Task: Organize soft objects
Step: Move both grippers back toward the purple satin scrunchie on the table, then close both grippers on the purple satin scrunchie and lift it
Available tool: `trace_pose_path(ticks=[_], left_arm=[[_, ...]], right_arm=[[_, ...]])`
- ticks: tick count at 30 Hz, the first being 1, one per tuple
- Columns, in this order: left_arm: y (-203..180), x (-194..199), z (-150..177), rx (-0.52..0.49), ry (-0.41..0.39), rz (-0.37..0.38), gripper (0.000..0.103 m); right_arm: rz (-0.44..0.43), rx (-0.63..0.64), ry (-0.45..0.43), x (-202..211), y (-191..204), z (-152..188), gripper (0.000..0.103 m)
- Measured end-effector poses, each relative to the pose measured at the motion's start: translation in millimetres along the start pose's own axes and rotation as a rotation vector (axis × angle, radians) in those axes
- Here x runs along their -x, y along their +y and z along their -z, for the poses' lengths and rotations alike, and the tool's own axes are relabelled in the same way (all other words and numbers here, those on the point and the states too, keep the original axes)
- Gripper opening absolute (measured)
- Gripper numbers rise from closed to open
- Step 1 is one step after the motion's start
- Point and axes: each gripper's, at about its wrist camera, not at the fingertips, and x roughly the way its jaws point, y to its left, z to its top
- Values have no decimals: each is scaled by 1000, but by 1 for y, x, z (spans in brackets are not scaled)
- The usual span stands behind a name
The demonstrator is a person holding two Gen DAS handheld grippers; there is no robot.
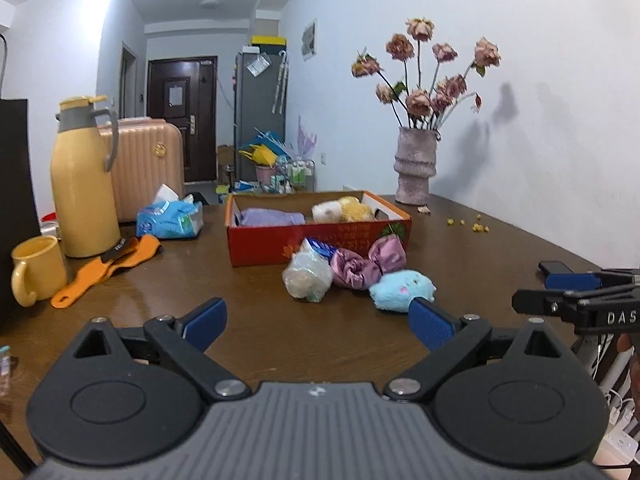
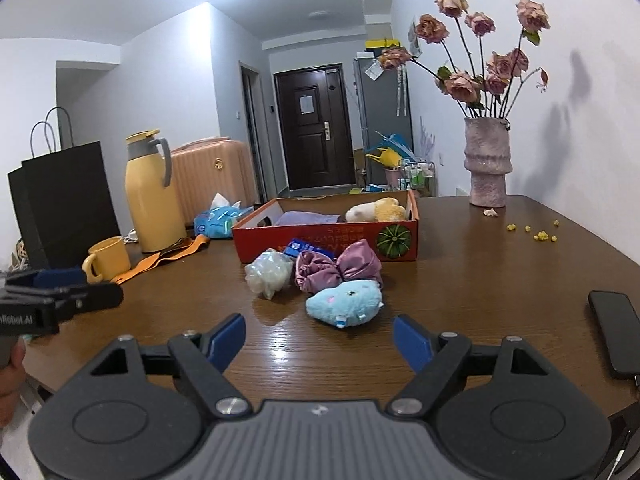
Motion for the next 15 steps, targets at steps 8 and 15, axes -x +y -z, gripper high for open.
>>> trace_pose_path(ticks=[8, 15], left_arm=[[-22, -83, 6, 41, 137, 158, 82], [-22, -194, -20, 168, 233, 180, 59]], right_arm=[[12, -67, 34, -31, -28, 4, 79], [36, -87, 56, -80, -49, -20, 77]])
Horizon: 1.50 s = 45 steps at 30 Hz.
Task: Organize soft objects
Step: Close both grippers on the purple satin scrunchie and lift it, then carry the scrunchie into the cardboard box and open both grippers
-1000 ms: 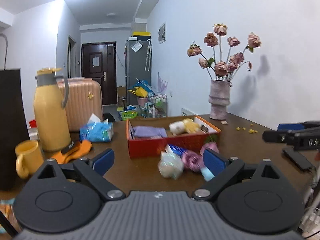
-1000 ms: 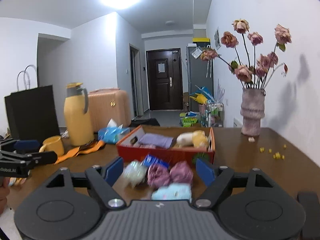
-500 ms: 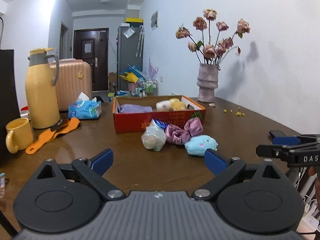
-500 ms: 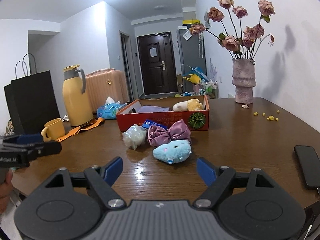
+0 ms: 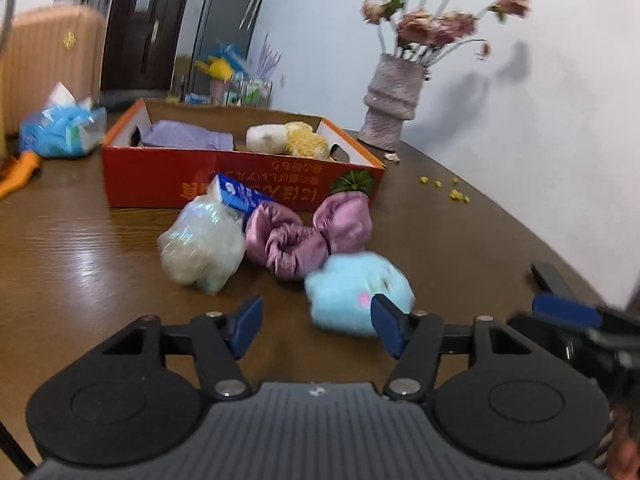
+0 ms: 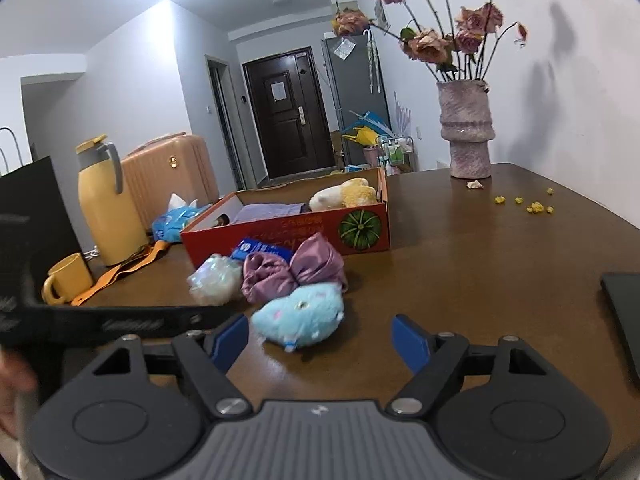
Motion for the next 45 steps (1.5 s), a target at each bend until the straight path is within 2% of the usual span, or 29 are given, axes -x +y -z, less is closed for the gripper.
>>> trace_pose_path(ticks=[5, 11, 12, 14, 15, 16, 17, 19, 23, 30, 37, 45], left_arm=[[21, -46, -28, 57, 13, -44, 58], [42, -73, -38, 120, 38, -19, 58], [45, -75, -39, 127, 38, -12, 55], [45, -78, -39, 121, 29, 11, 35], [44, -78, -38, 111, 29, 17, 32], [42, -79, -38, 99, 32, 22, 26], [40, -79, -37, 89, 34, 24, 18], [38, -79, -36, 72, 35, 18, 15], [29, -64, -42, 53, 12, 16, 13], [0, 17, -43, 9, -86, 14, 13], [-9, 87, -8, -10, -106, 5, 13], [-7, 121, 2, -19, -139, -7, 13]], right_arm=[[-6, 3, 14, -53, -6, -30, 71], [-35, -24, 55, -130, -10, -60, 63], [-39, -28, 64, -140, -10, -62, 58], [-44, -32, 92, -158, -12, -64, 42], [-46, -39, 114, -167, -14, -64, 27], [-52, -53, 129, -173, -17, -63, 19], [-59, -67, 133, -177, -19, -61, 18], [-66, -70, 136, -178, -21, -59, 11], [-64, -60, 107, -164, -16, -61, 8], [-94, -22, -21, -85, 11, -67, 8], [-156, -24, -39, -17, 37, -31, 8], [-178, -5, -57, 13, 58, -19, 8]])
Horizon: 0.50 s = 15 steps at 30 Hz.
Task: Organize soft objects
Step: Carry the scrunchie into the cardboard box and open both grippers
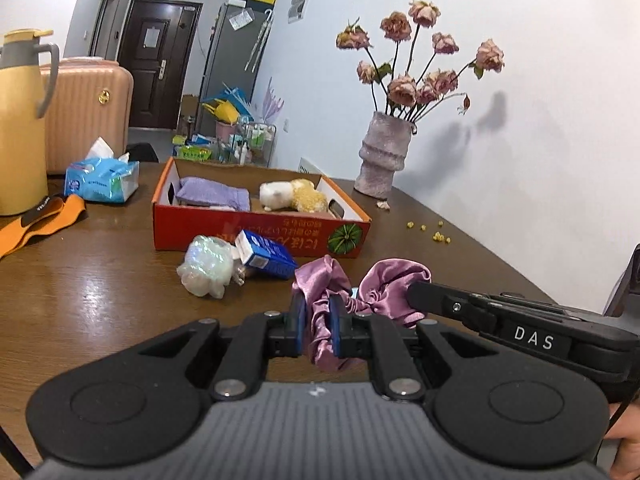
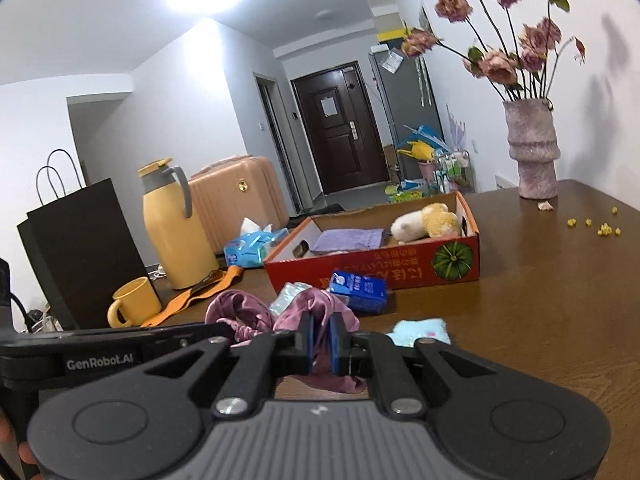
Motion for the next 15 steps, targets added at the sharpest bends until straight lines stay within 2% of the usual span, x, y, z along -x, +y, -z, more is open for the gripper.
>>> trace_pose_path(ticks=[4, 8, 10, 15], left_arm=[[9, -2, -15, -4, -26, 8, 13], [28, -24, -57, -7, -59, 15, 13], [44, -47, -82, 6, -44, 9, 13], [85, -119, -138, 7, 16, -24, 13]], right_arm=[[-4, 20, -19, -6, 5, -13, 8], [-24, 48, -36, -32, 9, -45, 8], [-42, 50, -43, -56, 7, -67, 8], [-46, -7, 10, -150, -9, -123, 7]])
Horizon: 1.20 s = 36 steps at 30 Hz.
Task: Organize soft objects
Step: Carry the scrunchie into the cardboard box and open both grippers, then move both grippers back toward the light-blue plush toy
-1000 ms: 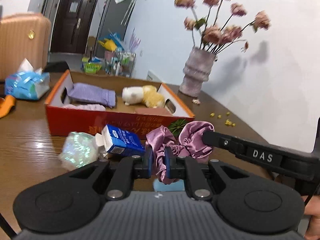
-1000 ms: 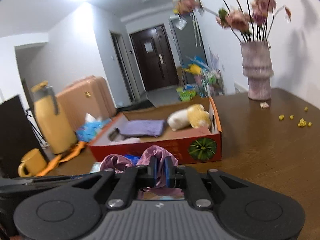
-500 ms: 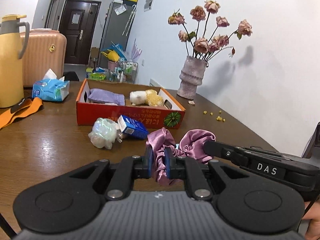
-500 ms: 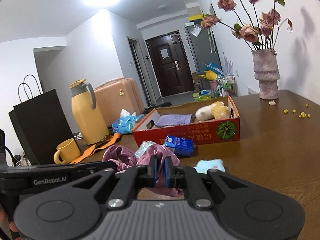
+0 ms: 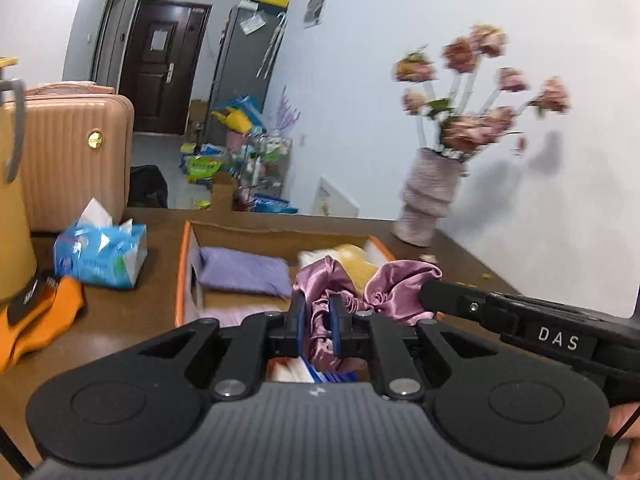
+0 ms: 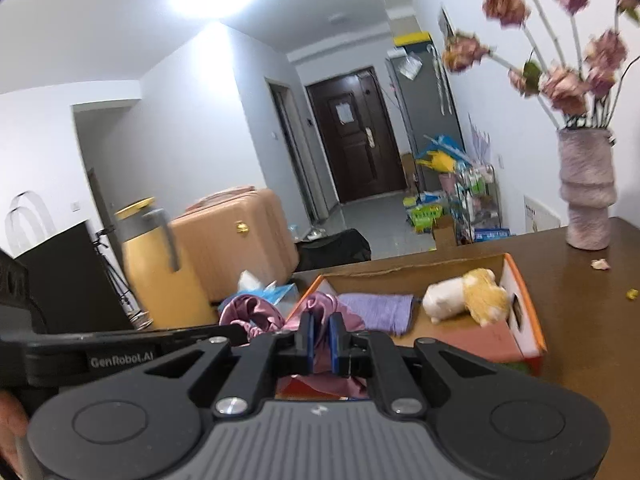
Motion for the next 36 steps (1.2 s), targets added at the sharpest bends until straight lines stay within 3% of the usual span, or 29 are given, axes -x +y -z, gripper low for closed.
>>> trace_pose_path(ticks=[6, 12, 15, 17, 20, 26, 31, 34, 36], left_arm=[[45, -100, -35, -13, 104, -81, 13], [76, -171, -21, -42, 218, -177, 16], [79, -184, -7, -86, 247, -218, 36], [80, -182, -5, -95, 239, -200, 38], [81, -171, -10, -86, 211, -214, 46], [71, -120, -33, -89, 140, -240, 47], [53, -50, -41, -116, 47, -264, 61], [37, -7, -29, -177, -20, -280, 69], [24, 19, -20, -214, -66, -301, 75]], right_arm=[[52, -2, 117, -121, -19, -32, 7], [85, -57, 266, -214, -40, -23, 7], [80, -96, 356, -244, -48, -9, 11], [87, -103, 377, -250, -51, -1, 16], [98, -97, 370, -245, -50, -1, 23], [126, -60, 286, -192, -48, -30, 33], [171, 0, 163, -99, -53, -60, 48], [212, 51, 89, -36, -57, -68, 59], [243, 82, 51, 0, -60, -67, 61]])
